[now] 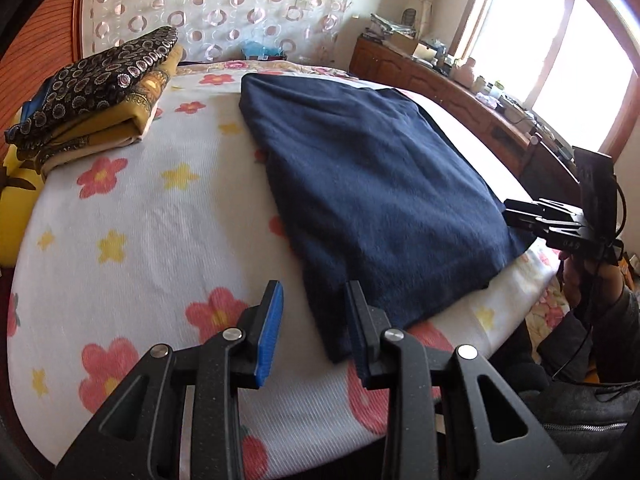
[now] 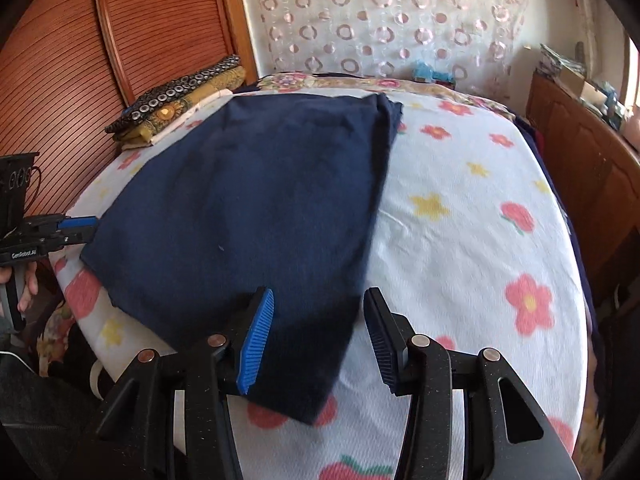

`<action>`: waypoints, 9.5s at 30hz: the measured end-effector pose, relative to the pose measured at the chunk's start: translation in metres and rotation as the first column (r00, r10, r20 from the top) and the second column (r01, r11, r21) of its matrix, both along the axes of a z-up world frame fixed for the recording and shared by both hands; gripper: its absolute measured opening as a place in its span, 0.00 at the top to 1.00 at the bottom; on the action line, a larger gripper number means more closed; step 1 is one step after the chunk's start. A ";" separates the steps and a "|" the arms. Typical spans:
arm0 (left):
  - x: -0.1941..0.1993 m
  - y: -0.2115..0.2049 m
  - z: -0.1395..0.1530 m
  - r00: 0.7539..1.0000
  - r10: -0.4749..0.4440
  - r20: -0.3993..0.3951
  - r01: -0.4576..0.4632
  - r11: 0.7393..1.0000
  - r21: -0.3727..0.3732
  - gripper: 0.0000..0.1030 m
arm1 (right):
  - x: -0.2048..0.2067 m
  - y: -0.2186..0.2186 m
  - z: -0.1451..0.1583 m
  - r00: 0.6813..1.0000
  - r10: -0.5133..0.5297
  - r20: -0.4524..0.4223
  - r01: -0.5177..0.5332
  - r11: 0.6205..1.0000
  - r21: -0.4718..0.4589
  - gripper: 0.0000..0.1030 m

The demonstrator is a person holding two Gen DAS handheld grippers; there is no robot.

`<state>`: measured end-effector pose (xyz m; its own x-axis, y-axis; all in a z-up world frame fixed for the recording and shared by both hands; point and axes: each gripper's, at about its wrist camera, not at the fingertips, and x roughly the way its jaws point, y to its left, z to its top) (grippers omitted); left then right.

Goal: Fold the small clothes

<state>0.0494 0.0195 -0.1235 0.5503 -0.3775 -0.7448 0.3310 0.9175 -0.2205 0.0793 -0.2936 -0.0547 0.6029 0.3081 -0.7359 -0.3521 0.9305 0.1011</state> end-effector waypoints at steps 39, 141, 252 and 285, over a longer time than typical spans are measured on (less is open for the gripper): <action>0.001 -0.010 0.002 0.997 -0.022 0.071 0.027 0.998 -0.061 0.87 | -0.027 -0.005 -0.019 0.999 0.043 0.019 -0.045 0.990 0.137 0.91; 0.277 -0.013 0.009 0.999 0.022 -0.036 -0.020 0.998 0.060 0.68 | 0.243 0.035 0.014 0.998 0.024 -0.050 -0.020 0.997 0.077 0.45; 0.057 0.027 0.104 0.906 0.246 0.345 -0.267 0.964 0.015 0.63 | 0.058 0.104 0.112 0.905 0.012 0.426 -0.068 0.991 0.117 0.40; 0.018 -0.022 0.155 0.836 0.240 0.494 -0.278 0.960 0.005 0.63 | -0.058 0.130 0.090 0.834 -0.238 0.497 0.171 0.969 0.177 0.40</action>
<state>0.0672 -0.0020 0.0312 0.9174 -0.1251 -0.3777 0.1255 0.9918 -0.0237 0.0209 -0.1636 0.0351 0.9414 0.2014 -0.2706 -0.1879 0.9793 0.0754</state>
